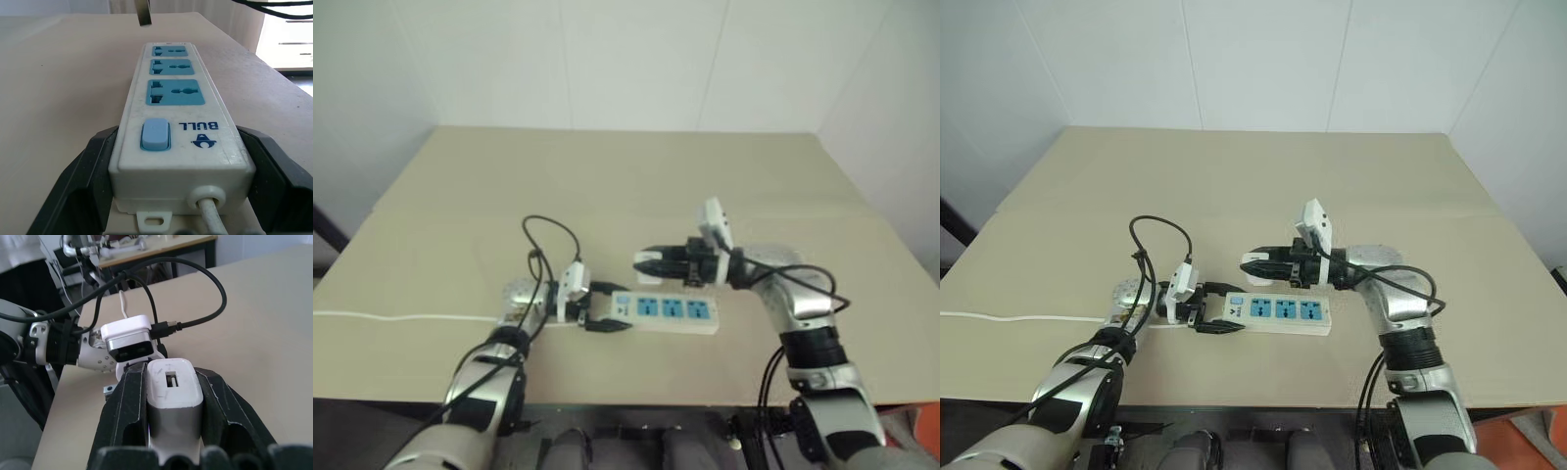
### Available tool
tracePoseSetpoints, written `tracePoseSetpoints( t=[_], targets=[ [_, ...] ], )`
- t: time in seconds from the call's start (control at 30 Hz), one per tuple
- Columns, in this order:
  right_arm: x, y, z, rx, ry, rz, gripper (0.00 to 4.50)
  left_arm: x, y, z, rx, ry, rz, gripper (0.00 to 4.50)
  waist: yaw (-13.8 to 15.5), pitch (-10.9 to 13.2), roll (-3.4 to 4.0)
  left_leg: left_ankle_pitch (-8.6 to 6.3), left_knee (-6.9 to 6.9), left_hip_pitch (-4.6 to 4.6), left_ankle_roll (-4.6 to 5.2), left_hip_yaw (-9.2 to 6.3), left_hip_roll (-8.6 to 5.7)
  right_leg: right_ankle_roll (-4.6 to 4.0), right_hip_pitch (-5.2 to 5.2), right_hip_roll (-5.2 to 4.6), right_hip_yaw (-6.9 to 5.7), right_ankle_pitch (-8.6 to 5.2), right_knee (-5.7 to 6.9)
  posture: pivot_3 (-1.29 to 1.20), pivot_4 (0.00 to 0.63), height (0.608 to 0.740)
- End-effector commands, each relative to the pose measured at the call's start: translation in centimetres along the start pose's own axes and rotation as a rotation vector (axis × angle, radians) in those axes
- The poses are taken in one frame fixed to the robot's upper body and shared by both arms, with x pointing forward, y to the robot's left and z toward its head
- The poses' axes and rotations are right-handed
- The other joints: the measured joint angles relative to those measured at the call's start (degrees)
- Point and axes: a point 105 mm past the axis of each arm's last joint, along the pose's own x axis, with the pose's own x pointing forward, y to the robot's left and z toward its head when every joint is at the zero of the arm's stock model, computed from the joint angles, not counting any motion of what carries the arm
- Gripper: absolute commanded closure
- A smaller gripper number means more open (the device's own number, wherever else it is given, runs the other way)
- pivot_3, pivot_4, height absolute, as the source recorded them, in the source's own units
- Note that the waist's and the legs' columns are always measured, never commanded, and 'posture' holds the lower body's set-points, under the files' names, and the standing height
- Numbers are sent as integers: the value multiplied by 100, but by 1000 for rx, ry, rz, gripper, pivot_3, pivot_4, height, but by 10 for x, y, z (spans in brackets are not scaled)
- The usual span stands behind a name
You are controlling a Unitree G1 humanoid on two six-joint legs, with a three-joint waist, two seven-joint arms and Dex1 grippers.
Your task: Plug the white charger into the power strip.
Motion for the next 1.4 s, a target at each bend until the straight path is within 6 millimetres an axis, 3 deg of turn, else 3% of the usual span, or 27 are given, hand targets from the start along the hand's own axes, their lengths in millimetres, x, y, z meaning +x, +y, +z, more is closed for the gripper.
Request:
tracePoseSetpoints(
  t=[0.03, 0.17, 0.47, 0.9, 1.4],
  targets=[
    [3, 1, 6, -28, -113, 9, 3347, 0, 0, 3, 24, 8, -13, 1230, -15, 0, 0, 0, 0, 0, 0, 0, 0, 0, 0, 0, 0, 0, 0, 0, 150, 740],
    [10, 0, -13, -41, -95, 19, 3347, 0, 1, 5, 28, 3, -11, 1230, -22, 0, 0, 0, 0, -1, 0, 0, 0, 1, 1, 0, -1, 0, -2, 0, 150, 740],
    [-4, -9, -28, -1, -88, -8, 3347, -1, 3, 7, 34, 10, -16, 1230, -55, 0, 0, 0, 0, -1, 0, 0, -1, 1, 0, -1, 0, 0, -1, 0, 150, 740],
    [-14, -8, -39, -17, -26, 1, 3347, -2, 2, 6, 28, 3, -9, 1230, -67, 0, 0, 0, 0, -1, 0, 0, 0, 1, 1, 0, 0, -1, -2, 0, 150, 740],
    [-4, -8, -46, -17, -28, -4, 3347, -2, 2, 7, 26, -2, -7, 1230, -78, 0, 0, 0, 0, -1, 0, 0, 0, 1, 0, 0, 1, -1, -1, 0, 150, 740]
  ],
)
